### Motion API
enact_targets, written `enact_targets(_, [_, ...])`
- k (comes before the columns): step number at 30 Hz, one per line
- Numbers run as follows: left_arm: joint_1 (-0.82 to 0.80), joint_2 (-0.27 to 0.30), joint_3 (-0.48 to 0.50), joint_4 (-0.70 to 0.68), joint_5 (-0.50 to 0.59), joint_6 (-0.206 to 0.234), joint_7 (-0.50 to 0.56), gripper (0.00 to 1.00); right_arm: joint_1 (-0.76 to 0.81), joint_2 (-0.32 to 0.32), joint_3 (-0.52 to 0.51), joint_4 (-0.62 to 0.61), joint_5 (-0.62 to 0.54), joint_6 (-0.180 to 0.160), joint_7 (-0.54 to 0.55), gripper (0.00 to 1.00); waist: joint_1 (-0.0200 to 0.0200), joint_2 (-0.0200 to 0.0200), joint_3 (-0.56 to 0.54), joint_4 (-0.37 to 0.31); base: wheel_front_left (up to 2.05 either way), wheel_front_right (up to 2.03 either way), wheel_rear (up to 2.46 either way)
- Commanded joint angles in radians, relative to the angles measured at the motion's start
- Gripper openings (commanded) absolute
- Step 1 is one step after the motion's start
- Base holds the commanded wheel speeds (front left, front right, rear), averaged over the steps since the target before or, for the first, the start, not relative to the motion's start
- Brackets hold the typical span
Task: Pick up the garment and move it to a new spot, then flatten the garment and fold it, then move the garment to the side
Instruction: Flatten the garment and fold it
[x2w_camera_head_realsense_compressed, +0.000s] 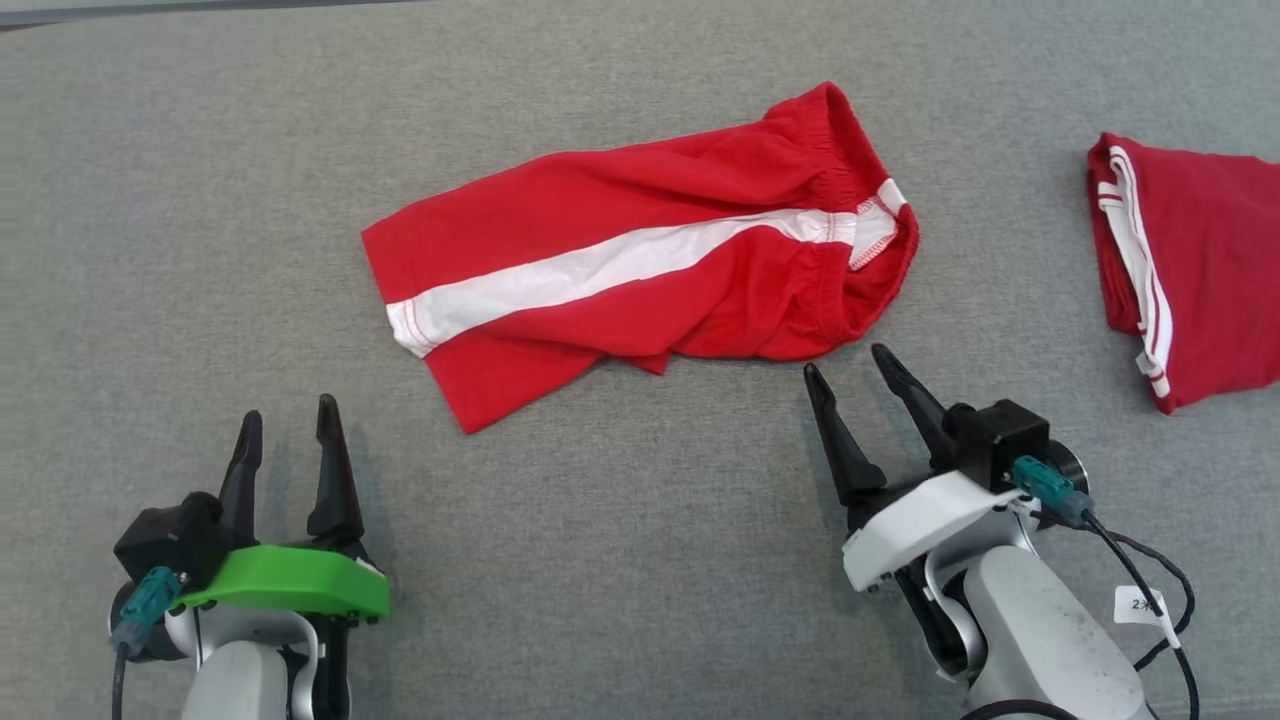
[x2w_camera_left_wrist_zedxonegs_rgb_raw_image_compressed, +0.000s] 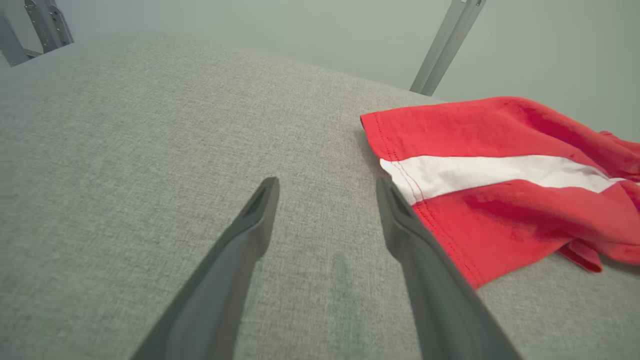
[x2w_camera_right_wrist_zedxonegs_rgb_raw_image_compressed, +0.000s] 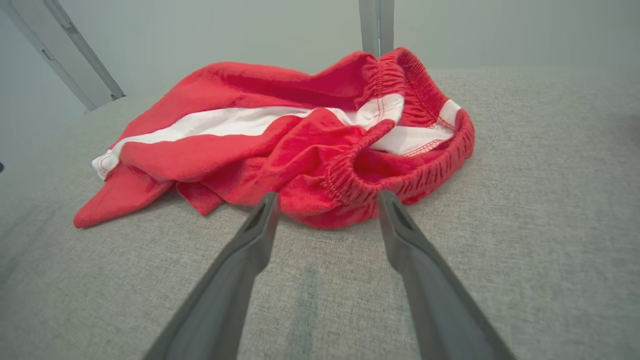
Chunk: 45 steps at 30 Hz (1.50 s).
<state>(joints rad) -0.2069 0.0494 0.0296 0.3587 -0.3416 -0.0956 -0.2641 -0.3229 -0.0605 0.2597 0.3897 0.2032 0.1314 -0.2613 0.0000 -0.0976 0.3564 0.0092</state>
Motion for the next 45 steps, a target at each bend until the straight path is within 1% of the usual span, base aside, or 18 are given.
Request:
enact_targets(1, [0.018, 0.003, -0.014, -0.009, -0.011, 0.008, 0.0, 1.0, -0.003, -0.001, -0.01, 0.022, 0.034, -0.002, -0.002, 1.0, 0.0, 0.0001, -0.016, 0.046, 0.0, 0.0, 0.0])
enact_targets(4, [0.027, 0.003, -0.036, -0.018, -0.016, 0.016, 0.0, 1.0, -0.012, 0.004, -0.005, 0.052, 0.072, -0.001, -0.002, 1.0, 0.0, 0.0001, -0.011, 0.063, 0.0, 0.0, 0.0])
enact_targets(7, [0.023, 0.003, -0.048, -0.026, -0.021, 0.024, 0.0, 1.0, -0.013, 0.005, 0.001, 0.072, 0.085, -0.001, -0.002, 1.0, 0.0, 0.0001, -0.003, 0.074, 0.0, 0.0, 0.0])
enact_targets(13, [0.0, 0.003, -0.06, -0.046, -0.021, 0.021, 0.0, 1.0, -0.035, 0.008, -0.012, 0.112, 0.084, -0.001, -0.002, 1.0, 0.0, 0.0001, 0.015, 0.094, 0.0, 0.0, 0.0])
enact_targets(19, [-0.005, 0.003, -0.083, -0.05, -0.031, 0.017, 0.0, 1.0, -0.065, 0.01, -0.047, 0.156, 0.153, -0.001, -0.001, 0.99, 0.0, 0.0001, 0.032, 0.124, 0.0, 0.0, 0.0])
enact_targets(21, [0.0, 0.003, -0.081, -0.048, -0.034, 0.016, 0.0, 1.0, -0.072, 0.01, -0.048, 0.165, 0.175, -0.001, -0.001, 0.9, 0.0, 0.0001, 0.036, 0.132, 0.0, 0.0, 0.0])
enact_targets(23, [0.005, 0.003, -0.08, -0.047, -0.038, 0.015, 0.0, 1.0, -0.074, 0.01, -0.045, 0.171, 0.183, -0.001, -0.001, 0.42, 0.0, 0.0001, 0.039, 0.137, 0.0, 0.0, 0.0])
enact_targets(24, [0.006, 0.003, -0.081, -0.048, -0.037, 0.015, 0.0, 1.0, -0.077, 0.01, -0.044, 0.171, 0.186, -0.001, -0.001, 0.22, 0.0, 0.0001, 0.041, 0.138, 0.0, 0.0, 0.0])
enact_targets(25, [0.008, 0.003, -0.081, -0.05, -0.04, 0.014, 0.0, 1.0, -0.08, 0.01, -0.043, 0.171, 0.186, -0.001, -0.001, 0.0, 0.0, 0.0001, 0.043, 0.139, 0.0, 0.0, 0.0])
enact_targets(29, [0.011, 0.003, -0.081, -0.056, -0.038, 0.003, 0.0, 1.0, -0.075, 0.01, -0.043, 0.17, 0.184, -0.001, -0.001, 0.0, 0.0, 0.0001, 0.039, 0.135, 0.0, 0.0, 0.0])
enact_targets(35, [0.036, 0.003, -0.077, -0.051, -0.029, -0.007, 0.0, 1.0, -0.027, 0.01, -0.037, 0.146, 0.203, -0.001, -0.001, 0.0, 0.0, 0.0001, -0.01, 0.093, 0.0, 0.0, 0.0])
enact_targets(41, [0.081, 0.003, -0.077, -0.036, -0.023, -0.011, 0.0, 1.0, 0.048, 0.01, 0.008, 0.136, 0.239, -0.001, -0.001, 0.0, 0.0, 0.0001, -0.108, 0.036, 0.0, 0.0, 0.0])
enact_targets(44, [0.112, 0.003, -0.077, -0.026, -0.023, -0.009, 0.001, 1.0, 0.094, 0.01, 0.031, 0.126, 0.251, -0.001, -0.001, 0.0, 0.0, 0.0001, -0.161, 0.011, 0.0, 0.0, 0.0])
enact_targets(45, [0.133, 0.003, -0.076, -0.019, -0.022, -0.005, 0.001, 1.0, 0.124, 0.01, 0.043, 0.122, 0.253, -0.001, -0.001, 0.0, 0.0, 0.0001, -0.193, -0.003, 0.0, 0.0, 0.0])
